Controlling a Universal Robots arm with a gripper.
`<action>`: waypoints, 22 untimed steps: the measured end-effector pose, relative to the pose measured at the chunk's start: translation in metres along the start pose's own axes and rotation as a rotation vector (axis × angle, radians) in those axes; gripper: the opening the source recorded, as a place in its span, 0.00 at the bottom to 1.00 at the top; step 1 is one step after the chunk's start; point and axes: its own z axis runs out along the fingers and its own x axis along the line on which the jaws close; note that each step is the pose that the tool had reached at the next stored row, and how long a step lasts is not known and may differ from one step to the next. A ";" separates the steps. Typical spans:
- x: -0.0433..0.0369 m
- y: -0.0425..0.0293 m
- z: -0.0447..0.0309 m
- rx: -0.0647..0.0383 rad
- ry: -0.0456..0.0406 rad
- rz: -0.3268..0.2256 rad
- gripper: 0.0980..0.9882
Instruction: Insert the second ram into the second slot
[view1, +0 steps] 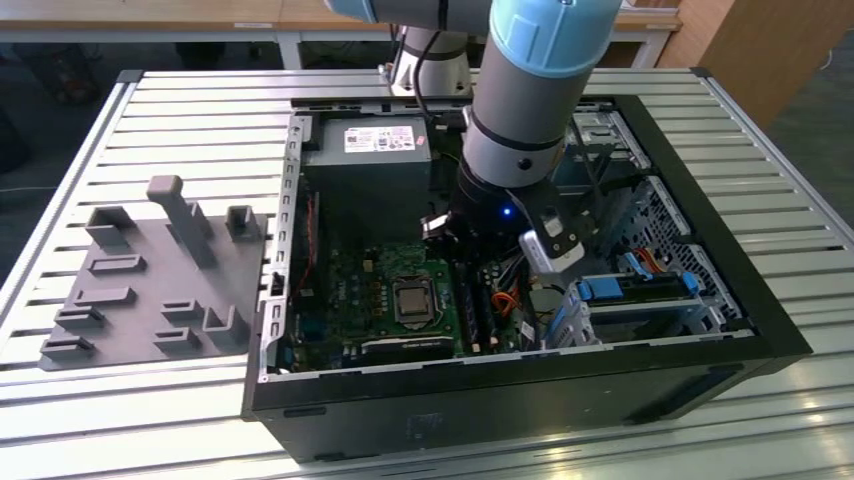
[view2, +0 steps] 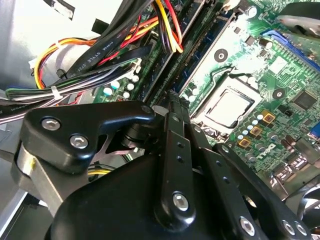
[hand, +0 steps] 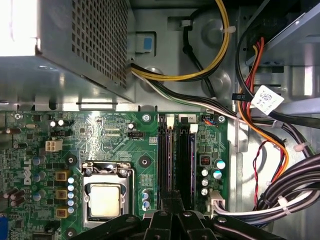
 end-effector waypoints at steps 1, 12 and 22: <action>0.0000 -0.0001 0.0008 0.001 0.0002 0.000 0.01; -0.0003 0.0002 0.0046 -0.006 -0.0003 -0.001 0.01; 0.0006 0.0001 -0.0109 -0.010 0.0000 -0.001 0.01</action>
